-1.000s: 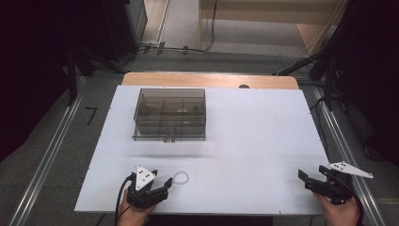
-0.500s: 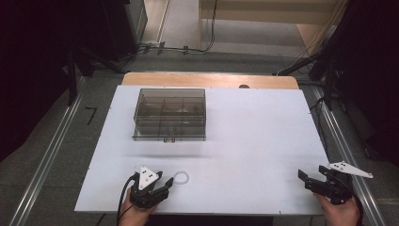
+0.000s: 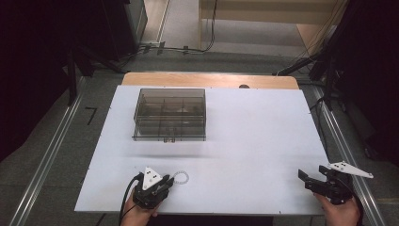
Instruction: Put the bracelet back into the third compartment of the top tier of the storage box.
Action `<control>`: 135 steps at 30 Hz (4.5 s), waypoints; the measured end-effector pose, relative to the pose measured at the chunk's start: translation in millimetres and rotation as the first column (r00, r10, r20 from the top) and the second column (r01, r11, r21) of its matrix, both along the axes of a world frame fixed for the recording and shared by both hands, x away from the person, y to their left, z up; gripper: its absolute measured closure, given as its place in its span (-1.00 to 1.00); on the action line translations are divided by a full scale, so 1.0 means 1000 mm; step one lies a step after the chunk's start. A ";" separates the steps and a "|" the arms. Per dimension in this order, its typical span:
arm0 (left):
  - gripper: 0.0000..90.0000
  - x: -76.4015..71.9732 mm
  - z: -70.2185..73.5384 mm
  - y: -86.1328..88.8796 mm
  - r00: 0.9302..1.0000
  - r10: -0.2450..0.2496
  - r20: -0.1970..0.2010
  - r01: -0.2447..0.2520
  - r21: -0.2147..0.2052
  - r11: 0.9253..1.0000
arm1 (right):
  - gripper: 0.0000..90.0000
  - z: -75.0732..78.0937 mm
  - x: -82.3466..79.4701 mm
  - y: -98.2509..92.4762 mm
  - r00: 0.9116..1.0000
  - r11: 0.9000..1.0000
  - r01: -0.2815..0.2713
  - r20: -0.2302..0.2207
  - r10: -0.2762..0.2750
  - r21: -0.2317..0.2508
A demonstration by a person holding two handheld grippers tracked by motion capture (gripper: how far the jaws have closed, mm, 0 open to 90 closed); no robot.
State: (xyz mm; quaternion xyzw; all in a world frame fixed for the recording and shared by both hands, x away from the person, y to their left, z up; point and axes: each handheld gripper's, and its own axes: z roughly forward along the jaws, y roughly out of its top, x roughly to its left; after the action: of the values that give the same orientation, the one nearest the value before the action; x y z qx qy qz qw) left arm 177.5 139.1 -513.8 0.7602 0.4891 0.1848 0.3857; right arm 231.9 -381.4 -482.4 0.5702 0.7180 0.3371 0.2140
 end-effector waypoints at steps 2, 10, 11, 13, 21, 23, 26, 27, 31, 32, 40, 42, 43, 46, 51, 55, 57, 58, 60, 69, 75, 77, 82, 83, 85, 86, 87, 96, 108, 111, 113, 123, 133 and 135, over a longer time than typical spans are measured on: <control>0.78 0.000 0.000 0.000 1.000 0.004 -0.001 -0.004 0.004 1.000 | -0.67 0.000 0.000 0.000 1.000 1.000 0.002 -0.002 -0.002 0.000; 0.88 0.000 0.001 0.000 1.000 0.015 -0.006 -0.015 0.002 1.000 | -0.67 0.000 0.000 0.000 1.000 1.000 0.003 -0.001 -0.003 -0.001; 0.88 0.000 0.001 0.000 1.000 0.016 -0.006 -0.016 0.000 1.000 | -0.67 0.000 0.000 0.000 1.000 1.000 0.002 -0.002 -0.002 -0.001; 0.88 0.000 0.002 0.001 1.000 0.018 -0.004 -0.018 -0.003 1.000 | -0.67 0.000 0.000 0.000 1.000 1.000 0.001 0.000 -0.001 -0.002; 0.88 0.000 0.008 0.005 0.999 0.031 0.019 -0.031 -0.037 0.999 | -0.67 0.000 0.000 0.000 1.000 1.000 0.002 -0.003 -0.002 0.001; 0.88 -0.001 0.011 0.006 0.999 0.036 0.031 -0.034 -0.040 0.999 | -0.67 0.000 0.000 0.001 1.000 1.000 0.001 -0.002 -0.001 0.000; 0.88 -0.001 0.015 0.008 0.998 0.043 0.053 -0.041 -0.050 0.998 | -0.67 -0.001 0.000 0.001 1.000 1.000 0.002 -0.003 -0.002 0.000; 0.88 -0.001 0.016 0.009 0.997 0.044 0.058 -0.041 -0.054 0.998 | -0.67 -0.001 0.000 0.001 1.000 1.000 0.004 -0.005 -0.004 0.000; 0.88 -0.001 0.020 0.011 0.996 0.051 0.068 -0.046 -0.072 0.996 | -0.67 -0.001 0.001 0.000 1.000 1.000 -0.001 -0.004 0.001 -0.001; 0.88 -0.001 0.021 0.011 0.996 0.052 0.073 -0.046 -0.076 0.996 | -0.67 -0.001 0.001 0.000 1.000 1.000 -0.001 -0.005 0.001 -0.002; 0.88 -0.001 0.030 0.012 0.993 0.056 0.101 -0.045 -0.103 0.994 | -0.67 -0.001 0.001 0.000 1.000 1.000 -0.001 -0.008 0.001 0.001; 0.88 -0.001 0.031 0.013 0.992 0.061 0.106 -0.049 -0.112 0.992 | -0.67 -0.001 0.001 0.000 1.000 1.000 0.000 -0.008 0.000 0.000; 0.88 -0.001 0.032 0.013 0.992 0.063 0.108 -0.050 -0.118 0.992 | -0.67 -0.001 0.001 0.000 1.000 1.000 0.000 -0.009 0.000 0.000; 0.88 -0.001 0.035 0.015 0.992 0.063 0.110 -0.049 -0.123 0.991 | -0.67 -0.001 0.001 0.000 1.000 1.000 -0.001 -0.008 0.001 0.000; 0.88 -0.001 0.041 0.015 0.989 0.070 0.132 -0.051 -0.144 0.988 | -0.67 -0.002 0.001 0.000 1.000 1.000 0.001 -0.010 -0.001 0.001; 0.88 0.000 0.045 0.013 0.987 0.071 0.147 -0.048 -0.149 0.988 | -0.67 -0.002 0.001 0.001 1.000 1.000 0.000 -0.011 0.000 0.000; 0.88 0.000 0.046 0.011 0.985 0.071 0.155 -0.048 -0.147 0.988 | -0.67 -0.002 0.001 0.001 1.000 1.000 0.000 -0.012 0.000 0.001; 0.88 0.000 0.047 0.011 0.985 0.070 0.156 -0.048 -0.145 0.988 | -0.67 -0.002 0.001 0.001 1.000 1.000 0.000 -0.012 0.000 0.001; 0.88 0.001 0.048 0.010 0.984 0.070 0.162 -0.046 -0.150 0.988 | -0.67 -0.002 0.001 0.000 1.000 1.000 0.000 -0.011 0.000 0.001; 0.88 0.006 0.053 0.008 0.981 0.085 0.173 -0.056 -0.168 0.984 | -0.67 -0.001 0.001 0.000 1.000 1.000 -0.003 -0.008 0.003 -0.001; 0.88 0.011 0.056 0.008 0.980 0.093 0.174 -0.060 -0.185 0.981 | -0.67 -0.002 0.001 0.000 1.000 1.000 -0.004 -0.008 0.004 0.000; 0.88 0.012 0.057 0.007 0.980 0.096 0.177 -0.061 -0.189 0.980 | -0.67 -0.002 0.001 0.000 1.000 1.000 -0.004 -0.010 0.004 0.001; 0.88 0.015 0.061 0.006 0.977 0.100 0.186 -0.061 -0.204 0.977 | -0.67 -0.002 0.002 0.001 1.000 1.000 -0.005 -0.010 0.005 0.001; 0.88 0.016 0.062 0.005 0.977 0.102 0.189 -0.061 -0.211 0.976 | -0.67 -0.002 0.002 0.001 1.000 1.000 -0.005 -0.011 0.005 0.001; 0.88 0.017 0.064 0.004 0.976 0.102 0.192 -0.060 -0.213 0.975 | -0.67 -0.002 0.002 0.001 1.000 1.000 -0.006 -0.009 0.006 0.000; 0.88 0.018 0.064 0.003 0.976 0.099 0.192 -0.057 -0.211 0.976 | -0.67 -0.002 0.002 0.001 1.000 1.000 -0.006 -0.009 0.006 0.001; 0.88 0.018 0.064 0.003 0.976 0.100 0.194 -0.058 -0.212 0.976 | -0.67 -0.002 0.002 0.000 1.000 1.000 -0.007 -0.009 0.007 0.001; 0.88 0.025 0.069 -0.001 0.974 0.103 0.203 -0.056 -0.225 0.973 | -0.67 -0.002 0.001 0.000 1.000 1.000 -0.006 -0.011 0.006 0.003; 0.88 0.033 0.073 -0.005 0.971 0.109 0.213 -0.058 -0.233 0.971 | -0.67 -0.002 0.002 0.000 1.000 1.000 -0.006 -0.010 0.006 0.002; 0.88 0.035 0.073 -0.007 0.971 0.113 0.212 -0.063 -0.232 0.971 | -0.67 -0.002 0.002 0.000 1.000 1.000 -0.007 -0.010 0.007 0.003; 0.88 0.037 0.073 -0.009 0.970 0.112 0.216 -0.060 -0.232 0.971 | -0.67 -0.002 0.002 0.000 1.000 1.000 -0.006 -0.012 0.006 0.003; 0.88 0.044 0.076 -0.014 0.968 0.108 0.225 -0.055 -0.229 0.972 | -0.67 -0.002 0.002 0.000 1.000 1.000 -0.008 -0.012 0.008 0.004; 0.88 0.049 0.081 -0.016 0.966 0.109 0.234 -0.051 -0.243 0.969 | -0.67 -0.002 0.002 0.000 1.000 1.000 -0.011 -0.011 0.011 0.005; 0.88 0.050 0.082 -0.016 0.965 0.111 0.238 -0.051 -0.246 0.968 | -0.67 -0.002 0.003 0.001 1.000 1.000 -0.014 -0.009 0.014 0.002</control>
State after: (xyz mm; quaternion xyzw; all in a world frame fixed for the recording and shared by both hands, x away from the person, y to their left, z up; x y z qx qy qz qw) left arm 227.4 122.8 -431.4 0.6584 0.4860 0.2346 0.5246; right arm 234.4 -380.6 -484.8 0.5668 0.7226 0.3368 0.2077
